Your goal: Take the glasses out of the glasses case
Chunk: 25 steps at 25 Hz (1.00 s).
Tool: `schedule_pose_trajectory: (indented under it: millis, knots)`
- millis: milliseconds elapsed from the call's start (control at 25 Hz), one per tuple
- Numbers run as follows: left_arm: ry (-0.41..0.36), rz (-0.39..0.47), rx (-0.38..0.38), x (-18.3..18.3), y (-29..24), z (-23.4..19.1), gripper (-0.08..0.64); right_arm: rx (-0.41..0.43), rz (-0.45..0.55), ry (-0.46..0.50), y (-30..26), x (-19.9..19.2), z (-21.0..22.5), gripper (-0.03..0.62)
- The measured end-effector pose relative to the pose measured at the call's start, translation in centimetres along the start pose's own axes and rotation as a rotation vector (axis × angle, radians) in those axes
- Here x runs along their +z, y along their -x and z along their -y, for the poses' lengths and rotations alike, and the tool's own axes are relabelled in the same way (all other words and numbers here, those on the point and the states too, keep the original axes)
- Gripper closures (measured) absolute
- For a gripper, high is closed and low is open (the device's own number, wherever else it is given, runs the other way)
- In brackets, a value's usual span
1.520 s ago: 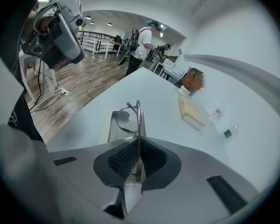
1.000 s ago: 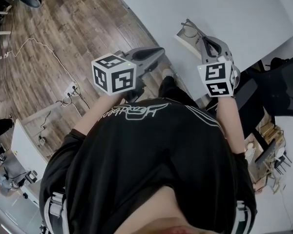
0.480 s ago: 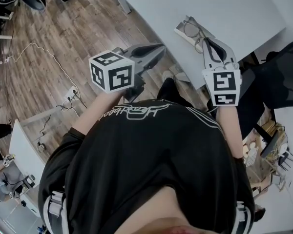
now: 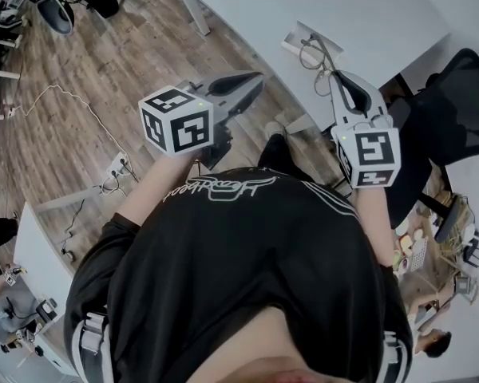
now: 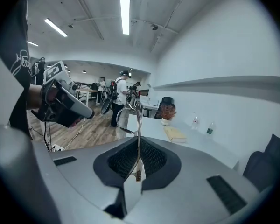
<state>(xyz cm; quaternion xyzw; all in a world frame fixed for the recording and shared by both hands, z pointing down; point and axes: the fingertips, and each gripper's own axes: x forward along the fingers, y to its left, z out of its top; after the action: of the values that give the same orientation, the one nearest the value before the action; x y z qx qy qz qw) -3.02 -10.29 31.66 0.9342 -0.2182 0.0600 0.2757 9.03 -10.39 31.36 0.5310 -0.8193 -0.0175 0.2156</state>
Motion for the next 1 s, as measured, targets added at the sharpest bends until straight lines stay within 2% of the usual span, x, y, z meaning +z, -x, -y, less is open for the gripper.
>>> schedule_pose_trajectory:
  millis: [240, 400, 720, 1000]
  knots:
    - [-0.022, 0.012, -0.021, -0.4, 1.6, 2.0, 0.552, 0.002, 0.023, -0.07, 2.9, -0.2, -1.9, 0.574]
    - [-0.035, 0.012, -0.017, -1.2, 2.2, 2.4, 0.552, 0.004, 0.021, -0.072, 4.0, -0.6, -2.9, 0.572]
    - [-0.013, 0.045, -0.009, -1.4, 3.8, 2.5, 0.553, 0.081, 0.063, -0.186, 4.6, -0.8, -5.6, 0.574]
    - [0.007, 0.049, -0.001, -2.1, 4.2, 2.0, 0.552, 0.099, 0.088, -0.218, 5.0, -0.8, -6.4, 0.574]
